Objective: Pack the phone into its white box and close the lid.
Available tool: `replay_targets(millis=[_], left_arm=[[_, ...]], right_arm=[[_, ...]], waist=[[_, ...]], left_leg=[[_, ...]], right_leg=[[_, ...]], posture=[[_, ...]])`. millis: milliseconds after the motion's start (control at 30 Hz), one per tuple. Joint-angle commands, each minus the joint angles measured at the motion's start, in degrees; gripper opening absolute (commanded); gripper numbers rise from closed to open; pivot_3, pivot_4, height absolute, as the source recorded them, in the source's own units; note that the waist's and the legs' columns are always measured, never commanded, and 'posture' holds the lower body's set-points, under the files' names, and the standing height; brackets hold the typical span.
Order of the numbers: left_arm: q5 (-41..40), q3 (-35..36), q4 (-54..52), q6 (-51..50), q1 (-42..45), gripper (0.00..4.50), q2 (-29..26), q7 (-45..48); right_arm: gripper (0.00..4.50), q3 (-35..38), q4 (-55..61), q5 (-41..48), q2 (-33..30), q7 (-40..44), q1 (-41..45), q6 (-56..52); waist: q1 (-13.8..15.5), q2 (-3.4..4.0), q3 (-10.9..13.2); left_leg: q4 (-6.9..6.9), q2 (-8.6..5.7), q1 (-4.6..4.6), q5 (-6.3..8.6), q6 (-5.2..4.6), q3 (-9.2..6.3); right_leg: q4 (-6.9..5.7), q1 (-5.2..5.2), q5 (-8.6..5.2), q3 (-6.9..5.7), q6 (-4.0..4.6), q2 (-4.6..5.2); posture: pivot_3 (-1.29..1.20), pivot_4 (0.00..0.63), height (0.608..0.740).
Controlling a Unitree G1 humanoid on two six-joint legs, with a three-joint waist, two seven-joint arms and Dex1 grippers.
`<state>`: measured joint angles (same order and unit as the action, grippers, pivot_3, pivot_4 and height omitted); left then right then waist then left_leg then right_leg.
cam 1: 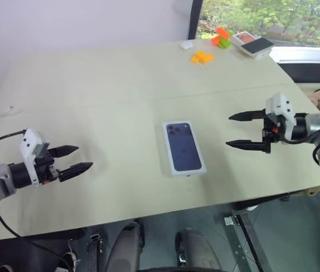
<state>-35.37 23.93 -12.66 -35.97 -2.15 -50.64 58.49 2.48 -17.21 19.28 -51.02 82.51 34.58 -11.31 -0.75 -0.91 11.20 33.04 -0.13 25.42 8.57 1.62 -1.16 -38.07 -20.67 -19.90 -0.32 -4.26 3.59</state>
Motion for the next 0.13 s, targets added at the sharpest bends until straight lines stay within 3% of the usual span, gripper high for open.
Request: replay_targets(millis=[33, 133], left_arm=[[0.2, 2.6, -1.6, 1.5, -0.3, 4.48, -0.7, -0.7], [0.1, 3.0, -1.6, 1.7, -0.4, 4.48, -0.8, -1.3]], right_arm=[[4.5, 0.3, 0.1, -0.1, -0.1, 0.1, 1.3, 1.2], [4.5, -0.2, 0.0, -0.4, 0.6, -0.3, 1.9, 1.2]], waist=[[0.0, 0.0, 0.0], [0.0, 0.0, 0.0]], left_leg=[[0.0, 0.0, 0.0, 0.0, 0.0, 0.0], [0.0, 0.0, 0.0, 0.0, 0.0, 0.01]], right_leg=[[0.0, 0.0, 0.0, 0.0, 0.0, 0.0], [0.0, 0.0, 0.0, 0.01, 0.0, 0.0]], posture=[[0.0, 0.15, 0.74], [0.0, 0.15, 0.74]])
